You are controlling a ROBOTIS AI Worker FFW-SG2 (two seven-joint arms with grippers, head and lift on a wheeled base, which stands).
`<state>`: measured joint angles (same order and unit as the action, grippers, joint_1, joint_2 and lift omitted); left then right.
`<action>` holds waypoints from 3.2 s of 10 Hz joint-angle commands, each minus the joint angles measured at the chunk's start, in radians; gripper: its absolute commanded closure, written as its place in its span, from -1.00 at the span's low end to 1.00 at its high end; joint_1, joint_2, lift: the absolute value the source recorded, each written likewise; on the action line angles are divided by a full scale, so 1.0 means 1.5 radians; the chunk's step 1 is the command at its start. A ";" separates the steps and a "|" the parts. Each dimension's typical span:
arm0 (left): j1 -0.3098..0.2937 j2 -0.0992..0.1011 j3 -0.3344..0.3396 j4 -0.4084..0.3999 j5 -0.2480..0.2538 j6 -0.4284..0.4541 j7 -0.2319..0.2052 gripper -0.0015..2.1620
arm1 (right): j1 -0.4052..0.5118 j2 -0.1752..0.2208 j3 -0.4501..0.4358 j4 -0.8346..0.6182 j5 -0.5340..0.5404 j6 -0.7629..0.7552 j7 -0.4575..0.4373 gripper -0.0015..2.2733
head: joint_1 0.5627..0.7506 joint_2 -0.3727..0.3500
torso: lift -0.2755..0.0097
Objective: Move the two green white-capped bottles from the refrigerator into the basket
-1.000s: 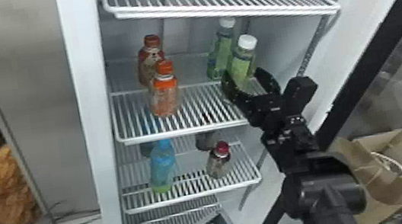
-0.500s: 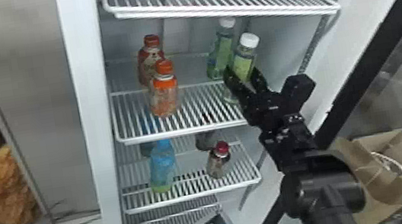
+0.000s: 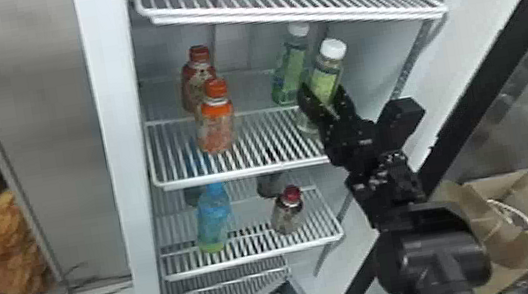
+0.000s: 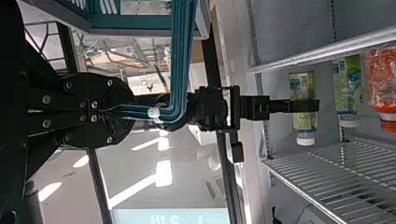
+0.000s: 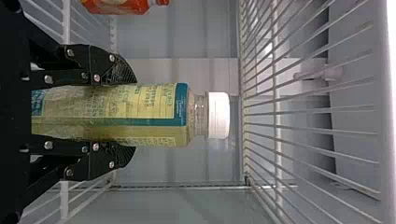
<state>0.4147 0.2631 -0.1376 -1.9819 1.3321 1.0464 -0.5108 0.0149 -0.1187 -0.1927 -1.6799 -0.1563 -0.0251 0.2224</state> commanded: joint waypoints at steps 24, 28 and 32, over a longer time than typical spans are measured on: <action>0.005 0.001 0.001 0.000 -0.003 0.001 0.000 0.12 | 0.592 0.057 -0.054 -0.766 -0.255 0.596 0.033 -0.27 | 0.41 -0.94 | 0.90; 0.005 0.002 0.001 0.000 -0.004 0.001 0.000 0.12 | 0.661 0.061 -0.070 -0.831 -0.292 0.725 -0.020 -0.27 | 0.41 -0.94 | 0.90; 0.002 0.003 -0.003 0.000 -0.005 0.001 0.000 0.12 | 0.666 0.062 -0.078 -0.831 -0.317 0.823 -0.061 -0.27 | 0.41 -0.94 | 0.90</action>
<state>0.4187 0.2669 -0.1399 -1.9819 1.3257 1.0479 -0.5108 1.0133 -0.0261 -0.3066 -2.9331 -0.6184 1.1867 0.1343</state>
